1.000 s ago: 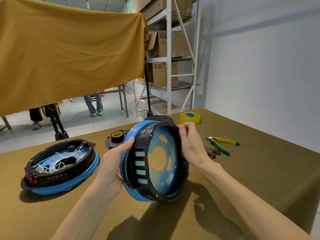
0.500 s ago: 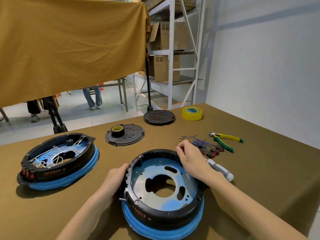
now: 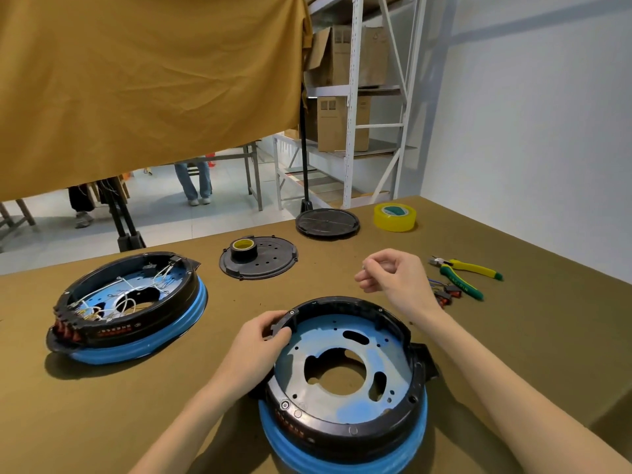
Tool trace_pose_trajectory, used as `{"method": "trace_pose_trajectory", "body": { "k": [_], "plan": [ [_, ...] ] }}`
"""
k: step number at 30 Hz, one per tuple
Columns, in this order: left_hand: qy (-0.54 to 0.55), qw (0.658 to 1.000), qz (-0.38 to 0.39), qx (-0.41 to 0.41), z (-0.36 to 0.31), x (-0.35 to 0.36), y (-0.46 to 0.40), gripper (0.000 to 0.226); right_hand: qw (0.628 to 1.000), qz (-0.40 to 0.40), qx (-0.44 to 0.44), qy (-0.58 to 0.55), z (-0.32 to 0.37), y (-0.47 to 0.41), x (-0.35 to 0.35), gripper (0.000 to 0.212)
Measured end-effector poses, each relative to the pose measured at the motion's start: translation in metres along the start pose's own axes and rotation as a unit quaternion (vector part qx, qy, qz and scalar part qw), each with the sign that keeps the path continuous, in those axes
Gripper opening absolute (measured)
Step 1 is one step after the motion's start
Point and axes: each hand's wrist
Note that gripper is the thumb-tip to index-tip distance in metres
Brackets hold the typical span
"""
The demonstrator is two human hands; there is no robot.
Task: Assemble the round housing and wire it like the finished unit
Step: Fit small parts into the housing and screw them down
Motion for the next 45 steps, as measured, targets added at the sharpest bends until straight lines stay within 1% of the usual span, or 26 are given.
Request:
{"method": "trace_pose_trajectory", "body": {
  "k": [3, 5, 9, 12, 14, 16, 18, 19, 20, 22, 23, 24, 27, 29, 32, 34, 35, 38, 41, 45],
  "plan": [
    [-0.016, 0.999, -0.032, 0.021, 0.001, 0.001, -0.001, 0.026, 0.995, -0.003, -0.019, 0.099, -0.011, 0.011, -0.014, 0.017],
    [-0.030, 0.998, -0.057, 0.027, 0.002, 0.003, -0.002, 0.027, 0.990, 0.001, -0.019, 0.138, -0.016, 0.018, -0.020, 0.018],
    [-0.033, 0.991, -0.128, -0.002, 0.005, 0.005, -0.003, 0.026, 0.992, -0.003, 0.015, 0.128, -0.015, 0.026, -0.027, 0.017],
    [-0.048, 0.987, -0.150, -0.017, 0.005, 0.005, 0.000, 0.036, 0.990, 0.016, 0.022, 0.136, -0.015, 0.033, -0.028, 0.016],
    [-0.095, 0.981, -0.168, 0.015, 0.000, 0.002, 0.004, 0.041, 0.988, 0.027, 0.017, 0.151, -0.017, 0.037, -0.029, 0.015],
    [-0.129, 0.970, -0.188, 0.084, -0.009, -0.002, 0.010, 0.035, 0.987, 0.036, 0.015, 0.155, -0.018, 0.041, -0.031, 0.013],
    [-0.174, 0.958, -0.162, 0.156, -0.020, -0.003, 0.019, 0.025, 0.987, 0.038, 0.004, 0.154, -0.020, 0.046, -0.032, 0.013],
    [-0.200, 0.954, -0.123, 0.187, -0.027, -0.001, 0.024, 0.021, 0.988, 0.038, -0.006, 0.149, -0.021, 0.048, -0.032, 0.013],
    [-0.222, 0.949, -0.070, 0.213, -0.034, 0.002, 0.030, 0.022, 0.989, 0.041, -0.014, 0.141, -0.023, 0.051, -0.030, 0.013],
    [-0.250, 0.934, 0.032, 0.254, -0.046, 0.013, 0.037, 0.042, 0.990, 0.056, -0.023, 0.131, -0.026, 0.053, -0.022, 0.014],
    [-0.258, 0.927, 0.063, 0.265, -0.050, 0.019, 0.040, 0.049, 0.989, 0.067, -0.022, 0.127, -0.027, 0.052, -0.018, 0.015],
    [-0.265, 0.922, 0.077, 0.271, -0.052, 0.024, 0.042, 0.052, 0.989, 0.078, -0.017, 0.121, -0.028, 0.051, -0.014, 0.015],
    [-0.281, 0.915, 0.074, 0.280, -0.051, 0.025, 0.042, 0.052, 0.993, 0.090, 0.001, 0.078, -0.022, 0.045, -0.012, 0.015],
    [-0.276, 0.917, 0.068, 0.279, -0.045, 0.022, 0.040, 0.051, 0.993, 0.097, -0.006, 0.067, -0.021, 0.046, -0.017, 0.013],
    [-0.270, 0.921, 0.068, 0.272, -0.040, 0.019, 0.038, 0.057, 0.984, 0.149, -0.017, 0.099, -0.024, 0.056, -0.028, 0.010],
    [-0.273, 0.923, 0.063, 0.265, -0.038, 0.016, 0.037, 0.065, 0.972, 0.186, -0.029, 0.140, -0.026, 0.062, -0.034, 0.015],
    [-0.277, 0.923, 0.057, 0.263, -0.037, 0.014, 0.036, 0.066, 0.969, 0.194, -0.032, 0.150, -0.027, 0.063, -0.036, 0.016],
    [-0.282, 0.923, 0.052, 0.257, -0.035, 0.012, 0.034, 0.065, 0.967, 0.207, -0.030, 0.148, -0.024, 0.063, -0.039, 0.010],
    [-0.281, 0.926, 0.050, 0.249, -0.036, 0.012, 0.034, 0.061, 0.962, 0.222, -0.034, 0.156, -0.019, 0.062, -0.040, 0.012],
    [-0.279, 0.927, 0.048, 0.245, -0.035, 0.013, 0.034, 0.060, 0.953, 0.235, -0.050, 0.187, -0.008, 0.062, -0.043, 0.010]
  ]
}}
Point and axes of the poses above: each hand's wrist, its own y-axis away from the middle knuckle, its own x-axis out of the palm, z = x × y, and after that the axes turned 13 degrees about -y, right-handed
